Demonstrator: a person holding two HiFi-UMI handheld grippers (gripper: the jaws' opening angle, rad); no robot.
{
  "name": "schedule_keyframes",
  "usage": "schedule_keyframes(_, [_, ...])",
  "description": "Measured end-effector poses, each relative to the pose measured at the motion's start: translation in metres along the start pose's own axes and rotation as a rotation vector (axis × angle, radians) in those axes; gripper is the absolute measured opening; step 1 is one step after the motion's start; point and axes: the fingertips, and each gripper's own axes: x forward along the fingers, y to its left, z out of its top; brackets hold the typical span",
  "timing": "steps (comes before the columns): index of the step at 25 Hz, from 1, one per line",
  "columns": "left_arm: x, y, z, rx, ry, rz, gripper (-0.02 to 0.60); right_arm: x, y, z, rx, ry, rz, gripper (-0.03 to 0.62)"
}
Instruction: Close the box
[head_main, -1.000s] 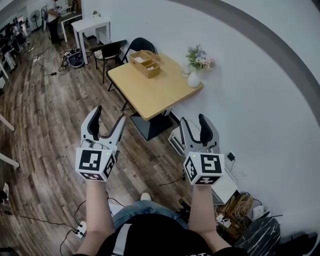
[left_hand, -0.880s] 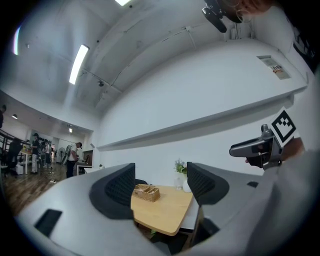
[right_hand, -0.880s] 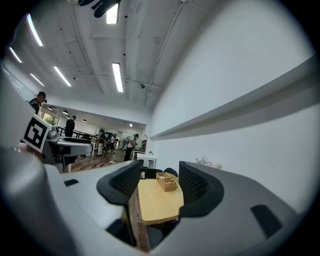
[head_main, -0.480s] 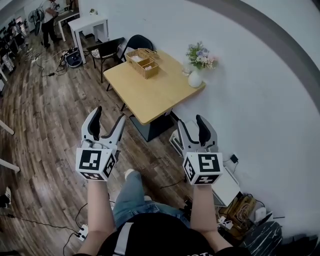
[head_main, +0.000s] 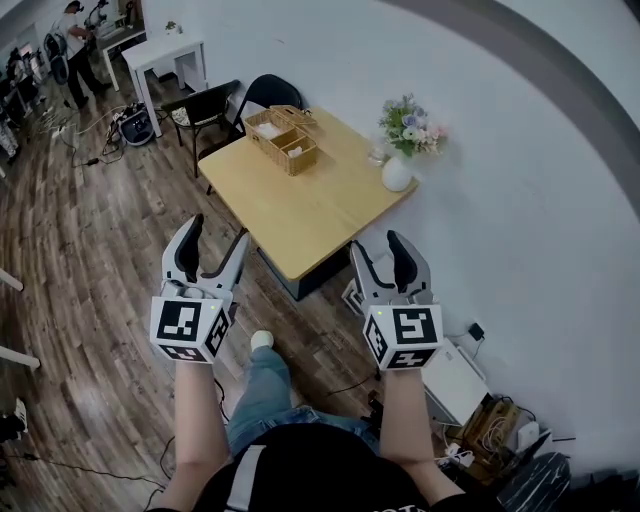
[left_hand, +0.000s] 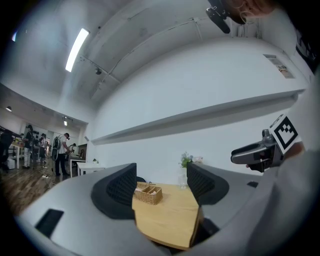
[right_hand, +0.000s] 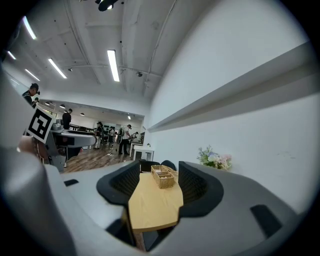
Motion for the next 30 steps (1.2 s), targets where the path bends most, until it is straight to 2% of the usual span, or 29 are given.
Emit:
schedule_keyframes(6, [0.061, 0.061, -0.010, -0.023, 0.008, -0.005, 0.307, 0.081, 0.013, 0.010, -0.029, 0.005, 0.029, 0.252])
schedule_keyframes(16, [0.181, 0.127, -0.038, -0.065, 0.033, -0.090, 0.307, 0.199, -0.008, 0.007, -0.018, 0.065, -0.025, 0.252])
schedule_keyframes(21, [0.232, 0.155, -0.053, -0.059, 0.054, -0.134, 0.307, 0.256, -0.015, 0.001, 0.015, 0.088, -0.046, 0.252])
schedule_keyframes(26, [0.270, 0.189, -0.072, -0.108, 0.070, -0.132, 0.307, 0.307, -0.012, -0.005, 0.024, 0.121, -0.035, 0.252])
schedule_keyframes(30, [0.291, 0.200, -0.096, -0.126, 0.115, -0.125, 0.307, 0.336, -0.023, -0.013, 0.030, 0.153, -0.020, 0.252])
